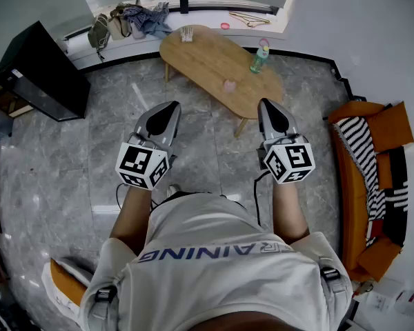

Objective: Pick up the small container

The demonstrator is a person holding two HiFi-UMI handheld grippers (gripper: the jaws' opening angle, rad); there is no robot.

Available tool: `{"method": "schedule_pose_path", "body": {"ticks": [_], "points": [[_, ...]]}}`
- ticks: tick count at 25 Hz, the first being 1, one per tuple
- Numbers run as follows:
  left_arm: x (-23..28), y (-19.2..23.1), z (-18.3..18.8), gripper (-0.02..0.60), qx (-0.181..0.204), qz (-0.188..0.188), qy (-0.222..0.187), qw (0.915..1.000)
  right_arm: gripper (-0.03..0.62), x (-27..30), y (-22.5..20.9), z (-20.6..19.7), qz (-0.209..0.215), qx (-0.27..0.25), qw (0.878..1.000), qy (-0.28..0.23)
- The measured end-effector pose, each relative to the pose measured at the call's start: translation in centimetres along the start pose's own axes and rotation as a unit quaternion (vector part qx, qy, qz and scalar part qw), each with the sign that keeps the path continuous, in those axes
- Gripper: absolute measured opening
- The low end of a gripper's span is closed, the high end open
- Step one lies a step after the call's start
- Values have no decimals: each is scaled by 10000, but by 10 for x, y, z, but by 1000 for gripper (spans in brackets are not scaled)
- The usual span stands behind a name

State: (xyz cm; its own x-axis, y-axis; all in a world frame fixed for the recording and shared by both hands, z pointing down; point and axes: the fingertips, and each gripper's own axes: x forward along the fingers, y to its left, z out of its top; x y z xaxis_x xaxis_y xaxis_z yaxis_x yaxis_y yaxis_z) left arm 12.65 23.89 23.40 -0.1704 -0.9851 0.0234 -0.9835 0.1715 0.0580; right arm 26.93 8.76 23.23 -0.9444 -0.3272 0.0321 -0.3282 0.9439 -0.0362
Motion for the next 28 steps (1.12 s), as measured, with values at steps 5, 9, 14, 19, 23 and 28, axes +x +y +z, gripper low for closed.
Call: {"method": "schedule_pose_path", "body": {"ticks": [5,9,14,19,23,28], "points": [[-2,3,-3,2,-47,-11,31,10000,17,2,3,-3,1,31,10000,27],[-7,3,-7,2,-72,-23,69,9999,17,-1,6,-11,-25,96,9999,86],[-13,6,-9,2,-81,44,108,9999,17,1,12,-15,23,114,9999,123],[-19,13,-12,2,-79,116,169,9998,17,6,21,-21,141,134,9998,93],[-25,20,-13,2,-102,167,194,9996,17,9,27,-26,182,134,9997,115],[-31,30,-19,2,-158,133,262,9994,17,15,37,-34,121,145,9995,255]]}}
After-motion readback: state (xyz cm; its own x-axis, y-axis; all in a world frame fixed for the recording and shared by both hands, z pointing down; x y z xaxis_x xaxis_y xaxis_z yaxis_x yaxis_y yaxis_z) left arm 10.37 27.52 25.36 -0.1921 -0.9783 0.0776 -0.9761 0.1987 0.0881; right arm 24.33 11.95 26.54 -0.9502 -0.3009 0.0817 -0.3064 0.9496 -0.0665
